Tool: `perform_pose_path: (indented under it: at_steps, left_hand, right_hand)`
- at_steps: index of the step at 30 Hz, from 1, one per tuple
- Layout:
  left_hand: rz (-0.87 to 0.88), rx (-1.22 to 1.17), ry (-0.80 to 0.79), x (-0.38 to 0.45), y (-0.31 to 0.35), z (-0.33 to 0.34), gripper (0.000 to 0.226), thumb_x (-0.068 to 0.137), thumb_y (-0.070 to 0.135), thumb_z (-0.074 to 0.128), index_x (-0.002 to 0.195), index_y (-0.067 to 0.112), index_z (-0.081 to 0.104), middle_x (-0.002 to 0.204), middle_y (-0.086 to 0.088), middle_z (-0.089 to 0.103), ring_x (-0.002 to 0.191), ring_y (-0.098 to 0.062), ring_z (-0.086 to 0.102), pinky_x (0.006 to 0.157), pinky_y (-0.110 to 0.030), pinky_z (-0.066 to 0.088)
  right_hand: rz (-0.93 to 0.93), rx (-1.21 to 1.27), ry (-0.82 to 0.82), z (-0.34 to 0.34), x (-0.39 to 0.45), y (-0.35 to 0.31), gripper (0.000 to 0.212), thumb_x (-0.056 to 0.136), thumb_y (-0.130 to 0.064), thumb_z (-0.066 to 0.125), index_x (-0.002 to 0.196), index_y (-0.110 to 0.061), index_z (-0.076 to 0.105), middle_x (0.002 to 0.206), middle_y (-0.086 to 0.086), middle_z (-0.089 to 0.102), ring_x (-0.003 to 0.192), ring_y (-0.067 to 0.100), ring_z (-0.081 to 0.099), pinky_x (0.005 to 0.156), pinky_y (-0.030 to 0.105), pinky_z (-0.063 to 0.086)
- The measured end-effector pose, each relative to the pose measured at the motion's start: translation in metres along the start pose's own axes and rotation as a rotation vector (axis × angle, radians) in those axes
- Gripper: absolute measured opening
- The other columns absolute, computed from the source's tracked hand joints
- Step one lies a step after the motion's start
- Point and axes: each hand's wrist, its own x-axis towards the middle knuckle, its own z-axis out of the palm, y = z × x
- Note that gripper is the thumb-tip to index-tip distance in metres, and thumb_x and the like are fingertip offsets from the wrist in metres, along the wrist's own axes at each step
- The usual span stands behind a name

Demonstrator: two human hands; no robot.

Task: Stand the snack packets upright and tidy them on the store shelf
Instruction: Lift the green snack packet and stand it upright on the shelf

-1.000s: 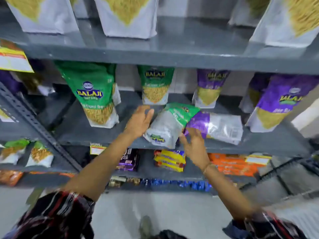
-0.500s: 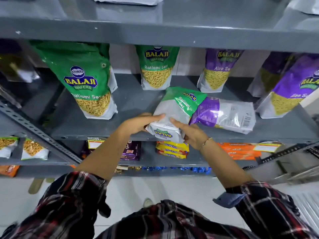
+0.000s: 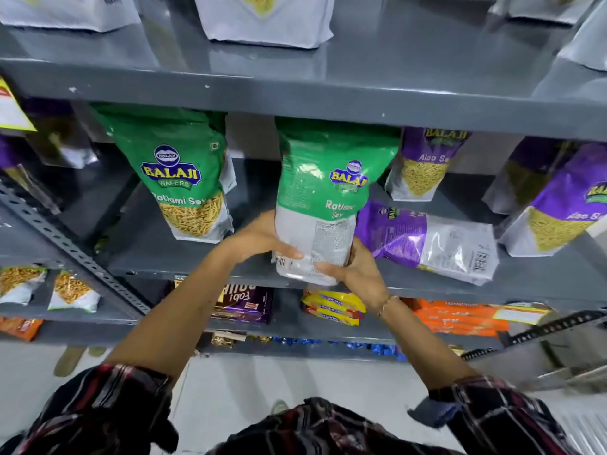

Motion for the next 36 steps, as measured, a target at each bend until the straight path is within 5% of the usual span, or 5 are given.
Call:
perform_pose_path:
  at_steps: [5, 9, 19, 25, 36]
  left_hand:
    - [0.095, 0.021, 0.35, 0.021, 0.004, -0.001, 0.074, 0.041, 0.009, 0.092, 0.102, 0.035, 0.06, 0.099, 0.025, 0.068, 0.094, 0.012, 0.062, 0.073, -0.007, 0.049]
    - [0.081, 0.048, 0.536, 0.04, -0.004, -0.003, 0.088, 0.032, 0.022, 0.091, 0.11, 0.03, 0.052, 0.111, 0.009, 0.066, 0.106, -0.009, 0.062, 0.087, -0.021, 0.052]
    - [-0.036, 0.105, 0.59, 0.049, -0.027, 0.011, 0.091, 0.046, 0.011, 0.089, 0.123, 0.025, 0.044, 0.118, 0.005, 0.061, 0.111, -0.017, 0.057, 0.086, -0.027, 0.046]
    - [0.185, 0.183, 0.897, 0.008, -0.029, 0.046, 0.028, 0.087, 0.038, 0.06, 0.1, 0.026, 0.039, 0.097, -0.004, 0.053, 0.081, -0.016, 0.055, 0.074, -0.036, 0.05]
    - [0.216, 0.599, 0.538, 0.011, -0.041, 0.072, 0.035, 0.09, 0.025, 0.056, 0.121, 0.015, 0.042, 0.125, -0.007, 0.046, 0.104, -0.024, 0.055, 0.08, -0.044, 0.053]
  right_hand:
    - [-0.066, -0.283, -0.006, -0.005, 0.058, -0.021, 0.077, 0.062, -0.015, 0.084, 0.124, -0.008, 0.04, 0.127, 0.008, 0.058, 0.116, 0.023, 0.055, 0.099, 0.043, 0.047]
    - [-0.107, -0.471, 0.022, -0.002, 0.093, -0.032, 0.076, 0.059, -0.012, 0.085, 0.123, -0.009, 0.043, 0.124, 0.008, 0.061, 0.107, 0.018, 0.055, 0.089, 0.023, 0.043]
    - [-0.064, -0.568, 0.038, -0.008, 0.113, -0.01, 0.07, 0.063, -0.006, 0.081, 0.12, -0.005, 0.041, 0.122, 0.015, 0.062, 0.11, 0.03, 0.059, 0.098, 0.037, 0.048]
    - [-0.009, -0.378, -0.047, -0.012, 0.109, -0.017, 0.075, 0.065, 0.004, 0.077, 0.127, -0.005, 0.036, 0.131, 0.012, 0.056, 0.119, 0.026, 0.053, 0.103, 0.044, 0.045]
    - [0.028, -0.381, 0.029, -0.011, 0.091, -0.016, 0.043, 0.077, 0.018, 0.044, 0.118, 0.003, 0.045, 0.122, 0.02, 0.058, 0.112, 0.029, 0.057, 0.093, 0.033, 0.047]
